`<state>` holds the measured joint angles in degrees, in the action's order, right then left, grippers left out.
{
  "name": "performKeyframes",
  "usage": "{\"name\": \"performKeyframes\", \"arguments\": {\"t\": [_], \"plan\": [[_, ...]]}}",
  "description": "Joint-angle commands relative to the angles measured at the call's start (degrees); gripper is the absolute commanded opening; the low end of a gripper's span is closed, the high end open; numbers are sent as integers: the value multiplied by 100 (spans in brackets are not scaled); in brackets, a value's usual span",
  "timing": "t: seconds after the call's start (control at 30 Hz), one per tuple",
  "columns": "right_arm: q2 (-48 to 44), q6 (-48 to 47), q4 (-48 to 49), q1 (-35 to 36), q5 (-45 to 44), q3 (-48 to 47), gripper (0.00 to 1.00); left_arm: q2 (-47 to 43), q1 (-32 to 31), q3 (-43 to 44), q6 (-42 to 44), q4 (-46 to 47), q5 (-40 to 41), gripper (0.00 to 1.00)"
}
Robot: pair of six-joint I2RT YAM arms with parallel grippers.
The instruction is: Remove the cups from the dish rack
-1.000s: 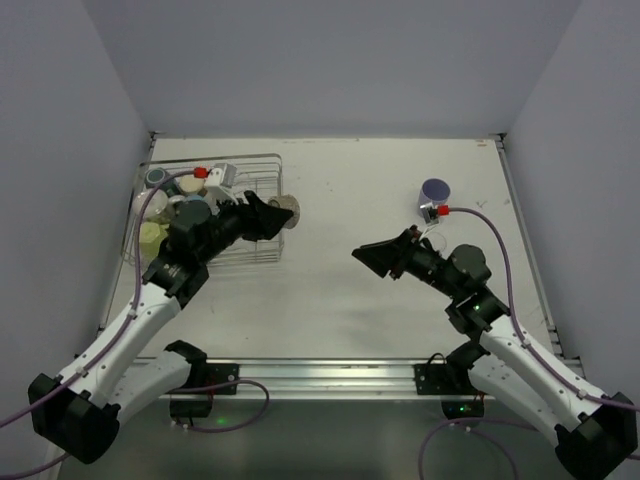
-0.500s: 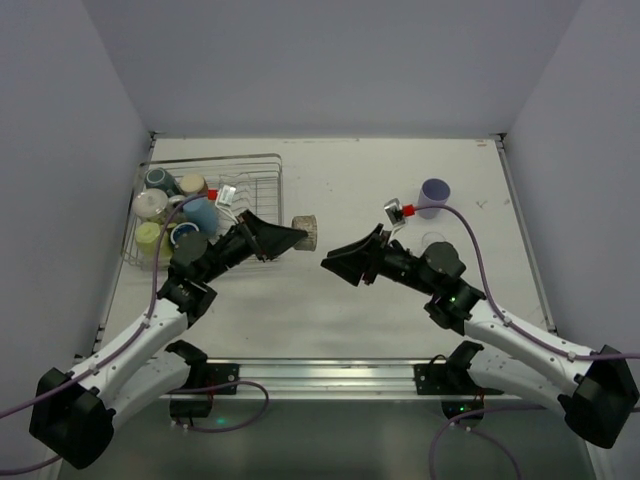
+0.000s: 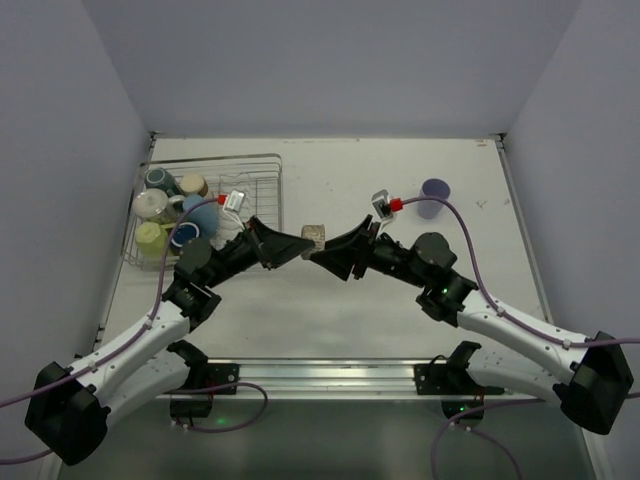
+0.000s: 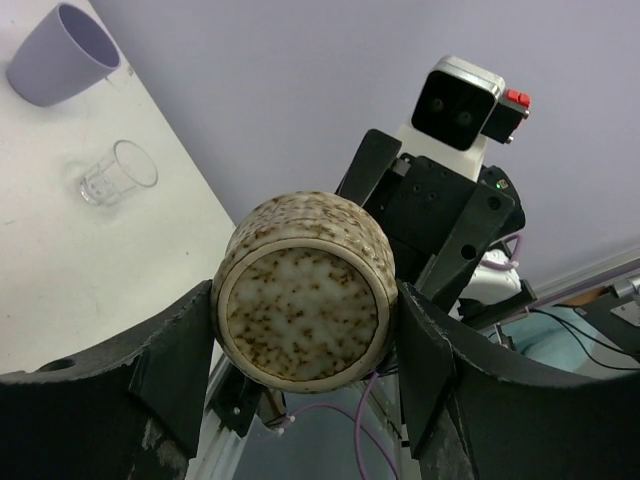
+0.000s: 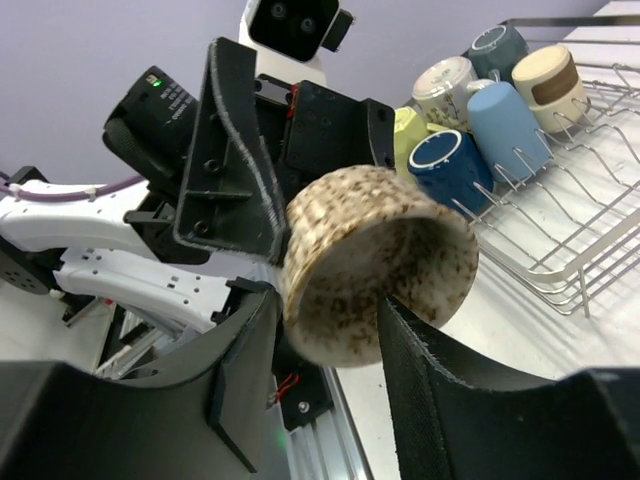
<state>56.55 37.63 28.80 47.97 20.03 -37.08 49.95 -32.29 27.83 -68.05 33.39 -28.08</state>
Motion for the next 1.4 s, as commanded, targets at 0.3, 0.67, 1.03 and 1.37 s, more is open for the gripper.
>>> {"name": "performKeyframes", "arguments": {"t": [0.3,0.67,1.03,1.37], "plan": [[32,17,725,64,89,140,0,15,-242,107,-34,118,267,75],[-1295,-265,-3974,64,-1762,351,0,-512,-242,2182,3780,-4901,2207,100],[-674,79,-5736,-1744,-2988,580,0,-1559,-242,1163,4774,-5835,3545,100],[1040,-265,-5754,-2608,-3058,-194,0,-1673,-234,1049,4889,-5756,3370,100]]}}
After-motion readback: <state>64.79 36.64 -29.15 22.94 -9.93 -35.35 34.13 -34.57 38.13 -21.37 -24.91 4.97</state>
